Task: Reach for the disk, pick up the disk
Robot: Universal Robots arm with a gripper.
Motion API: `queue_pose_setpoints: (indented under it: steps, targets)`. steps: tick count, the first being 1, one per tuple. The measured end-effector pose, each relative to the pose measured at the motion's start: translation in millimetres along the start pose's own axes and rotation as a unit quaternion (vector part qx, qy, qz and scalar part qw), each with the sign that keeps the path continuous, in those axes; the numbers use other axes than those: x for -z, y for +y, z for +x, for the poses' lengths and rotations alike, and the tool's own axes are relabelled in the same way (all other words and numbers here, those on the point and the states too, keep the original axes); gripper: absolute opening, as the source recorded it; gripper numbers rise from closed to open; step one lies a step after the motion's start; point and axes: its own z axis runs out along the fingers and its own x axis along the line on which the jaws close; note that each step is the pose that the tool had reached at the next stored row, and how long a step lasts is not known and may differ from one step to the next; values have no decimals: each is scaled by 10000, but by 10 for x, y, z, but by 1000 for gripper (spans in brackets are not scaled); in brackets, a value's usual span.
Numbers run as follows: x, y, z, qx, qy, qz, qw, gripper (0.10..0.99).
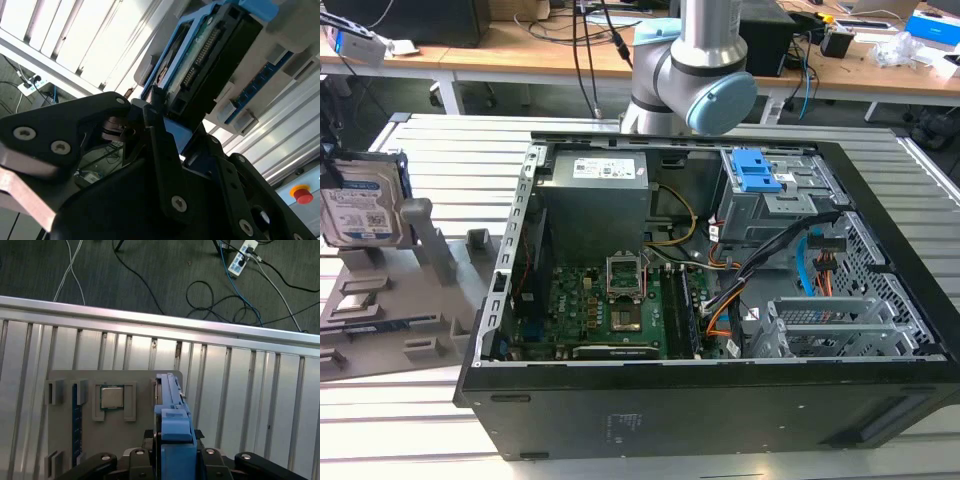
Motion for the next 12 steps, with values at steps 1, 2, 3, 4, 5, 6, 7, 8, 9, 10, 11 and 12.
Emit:
queue_pose_setpoints:
  steps: [1,2,3,4,5,6,7,8,9,10,11,12]
  targets:
    - [13,0,0,0,0,0,10000,369]
    - [45,1,1,0,0,0,10000,369]
    - [62,2,1,0,0,0,10000,369]
    - [79,2,1,0,0,0,10000,369]
    - [103,3,1,1,0,0,10000,369]
    - [118,2,-4,1,0,0,10000,369]
    - [129,2,-11,0,0,0,10000,369]
    - [145,2,-18,0,0,0,10000,369]
    - [157,1,-19,1,0,0,10000,369]
    - [181,2,-22,1,0,0,10000,369]
    - [202,3,-24,0,0,0,10000,369]
    - [228,3,-25,1,0,0,10000,369]
